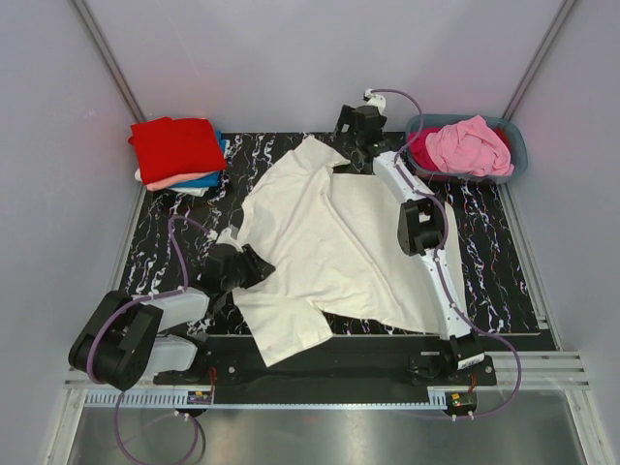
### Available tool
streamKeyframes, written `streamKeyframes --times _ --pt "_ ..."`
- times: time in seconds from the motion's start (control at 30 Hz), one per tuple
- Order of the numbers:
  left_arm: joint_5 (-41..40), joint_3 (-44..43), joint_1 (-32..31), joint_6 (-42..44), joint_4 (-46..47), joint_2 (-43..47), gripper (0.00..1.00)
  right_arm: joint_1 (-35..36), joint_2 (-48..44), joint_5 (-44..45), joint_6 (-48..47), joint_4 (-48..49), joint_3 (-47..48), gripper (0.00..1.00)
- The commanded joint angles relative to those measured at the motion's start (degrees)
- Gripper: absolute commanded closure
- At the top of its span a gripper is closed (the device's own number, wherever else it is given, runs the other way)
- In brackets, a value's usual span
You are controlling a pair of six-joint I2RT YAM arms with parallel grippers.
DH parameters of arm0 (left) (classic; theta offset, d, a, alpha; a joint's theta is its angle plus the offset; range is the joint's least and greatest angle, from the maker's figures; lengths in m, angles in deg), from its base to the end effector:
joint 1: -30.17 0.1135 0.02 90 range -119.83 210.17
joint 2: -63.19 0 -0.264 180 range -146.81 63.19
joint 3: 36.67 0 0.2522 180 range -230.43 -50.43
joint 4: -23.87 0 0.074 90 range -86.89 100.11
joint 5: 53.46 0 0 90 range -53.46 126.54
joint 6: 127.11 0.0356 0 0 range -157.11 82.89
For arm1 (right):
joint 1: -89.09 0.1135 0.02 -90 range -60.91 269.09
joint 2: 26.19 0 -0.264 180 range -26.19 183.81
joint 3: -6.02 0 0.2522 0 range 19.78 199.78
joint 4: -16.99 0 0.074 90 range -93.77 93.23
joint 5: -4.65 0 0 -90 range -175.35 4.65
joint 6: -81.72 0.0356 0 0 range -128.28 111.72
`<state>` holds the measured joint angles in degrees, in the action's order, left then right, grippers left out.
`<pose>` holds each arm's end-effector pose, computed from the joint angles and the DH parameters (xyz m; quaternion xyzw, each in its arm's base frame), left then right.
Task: Fold and stack the t-shirts
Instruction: Flatten the tshirt out
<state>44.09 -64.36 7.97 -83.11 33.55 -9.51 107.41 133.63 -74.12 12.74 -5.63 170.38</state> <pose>0.1917 -0.0833 0.1240 -0.1532 0.8736 -0.3053 0.3466 0.5934 0.1892 0.1907 0.0764 0.8040 0.1221 0.5770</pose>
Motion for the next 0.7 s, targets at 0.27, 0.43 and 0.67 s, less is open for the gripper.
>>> streamKeyframes --times 0.27,0.43,0.67 --pt "-4.64 0.66 -0.21 0.56 -4.98 2.82 0.63 1.45 -50.16 8.02 2.26 -9.48 -46.99 0.0" --pt "-15.71 -6.09 -7.85 1.26 -19.9 12.76 0.59 1.54 -66.73 3.03 8.69 -21.8 -67.16 0.0" --pt "-21.45 -18.93 -15.51 -0.05 -32.06 11.73 0.38 1.8 -73.44 -4.17 10.36 -30.07 -85.28 0.0"
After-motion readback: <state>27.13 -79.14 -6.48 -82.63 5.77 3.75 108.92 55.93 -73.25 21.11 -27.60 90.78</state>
